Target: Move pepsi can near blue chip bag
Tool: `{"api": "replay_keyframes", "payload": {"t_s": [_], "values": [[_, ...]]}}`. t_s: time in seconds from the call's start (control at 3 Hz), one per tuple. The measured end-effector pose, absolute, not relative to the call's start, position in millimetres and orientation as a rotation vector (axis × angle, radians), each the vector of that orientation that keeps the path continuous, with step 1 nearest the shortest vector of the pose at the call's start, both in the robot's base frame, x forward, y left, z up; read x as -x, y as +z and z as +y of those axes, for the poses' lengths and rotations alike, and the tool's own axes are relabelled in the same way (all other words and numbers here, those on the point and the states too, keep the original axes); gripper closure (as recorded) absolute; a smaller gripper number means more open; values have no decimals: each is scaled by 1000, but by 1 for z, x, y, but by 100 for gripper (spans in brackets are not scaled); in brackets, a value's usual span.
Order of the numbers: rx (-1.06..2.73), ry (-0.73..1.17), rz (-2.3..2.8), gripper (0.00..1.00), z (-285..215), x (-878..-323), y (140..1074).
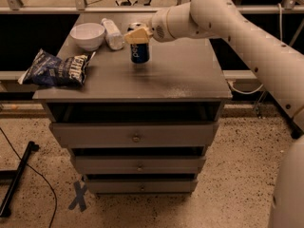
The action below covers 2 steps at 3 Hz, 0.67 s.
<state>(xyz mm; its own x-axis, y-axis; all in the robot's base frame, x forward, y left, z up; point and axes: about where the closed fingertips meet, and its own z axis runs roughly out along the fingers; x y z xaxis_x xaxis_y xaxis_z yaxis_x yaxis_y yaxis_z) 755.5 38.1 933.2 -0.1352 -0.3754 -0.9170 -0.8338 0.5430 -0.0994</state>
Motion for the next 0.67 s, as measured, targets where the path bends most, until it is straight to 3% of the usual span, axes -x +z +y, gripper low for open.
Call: {"api": "replay_keyframes", "payload": {"t_s": [0.33,0.67], "values": [[1095,660,1691,100,73,-722,952],[1172,741,1626,100,108,-686,960]]}}
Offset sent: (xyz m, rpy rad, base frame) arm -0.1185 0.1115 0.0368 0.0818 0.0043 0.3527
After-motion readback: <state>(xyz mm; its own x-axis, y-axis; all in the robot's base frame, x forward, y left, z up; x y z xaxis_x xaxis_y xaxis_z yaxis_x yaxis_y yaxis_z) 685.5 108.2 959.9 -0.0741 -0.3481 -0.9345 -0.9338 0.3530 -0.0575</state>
